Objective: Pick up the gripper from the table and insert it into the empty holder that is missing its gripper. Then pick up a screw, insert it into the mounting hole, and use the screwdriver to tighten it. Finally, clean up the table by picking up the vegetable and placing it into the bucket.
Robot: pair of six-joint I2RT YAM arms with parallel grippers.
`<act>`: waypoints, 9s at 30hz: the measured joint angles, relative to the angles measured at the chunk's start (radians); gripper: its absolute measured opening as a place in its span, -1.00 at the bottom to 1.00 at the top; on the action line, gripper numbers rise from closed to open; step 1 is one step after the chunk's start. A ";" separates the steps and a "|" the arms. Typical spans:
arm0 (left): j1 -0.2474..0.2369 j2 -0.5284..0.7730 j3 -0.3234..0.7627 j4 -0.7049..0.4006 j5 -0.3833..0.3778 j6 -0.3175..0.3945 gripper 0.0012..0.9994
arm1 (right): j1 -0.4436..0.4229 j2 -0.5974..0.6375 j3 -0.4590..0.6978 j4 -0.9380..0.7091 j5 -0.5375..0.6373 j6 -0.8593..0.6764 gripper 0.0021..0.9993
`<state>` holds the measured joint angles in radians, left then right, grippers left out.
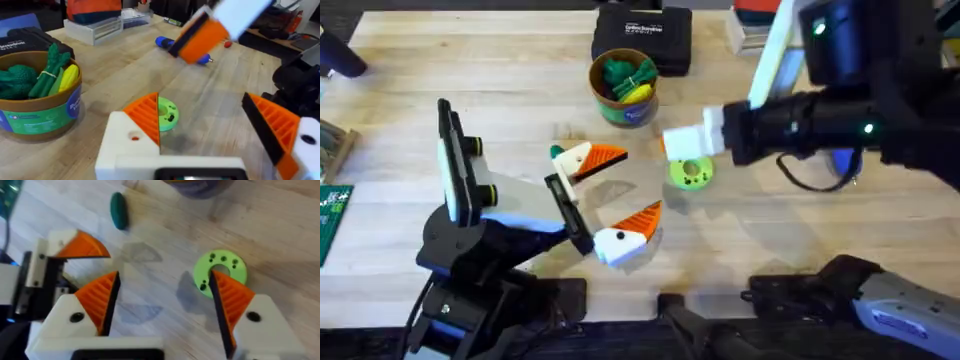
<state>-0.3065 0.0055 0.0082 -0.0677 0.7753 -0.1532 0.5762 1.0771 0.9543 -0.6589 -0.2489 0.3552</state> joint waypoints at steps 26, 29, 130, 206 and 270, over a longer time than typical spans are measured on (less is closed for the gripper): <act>0.000 0.000 0.000 0.000 0.000 0.000 0.97 | 0.179 0.278 0.000 -0.153 0.183 -0.095 0.15; 0.000 0.000 0.000 0.000 0.000 0.000 0.97 | 0.179 0.320 0.000 -0.149 0.203 -0.095 0.08; 0.000 0.000 0.000 0.000 0.008 0.000 0.97 | 0.383 0.720 0.994 -0.608 0.125 -0.404 -0.99; 0.000 0.000 0.000 -0.002 0.015 -0.003 0.97 | 0.321 0.732 0.998 -0.674 0.083 -0.467 0.99; 0.000 0.000 0.000 -0.002 0.015 0.000 -0.99 | -0.506 0.069 0.222 -0.444 -0.220 -0.785 0.99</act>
<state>-0.3065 0.0051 0.0082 -0.0692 0.7902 -0.1528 0.0698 1.1458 1.1759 -1.1024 -0.4694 -0.4293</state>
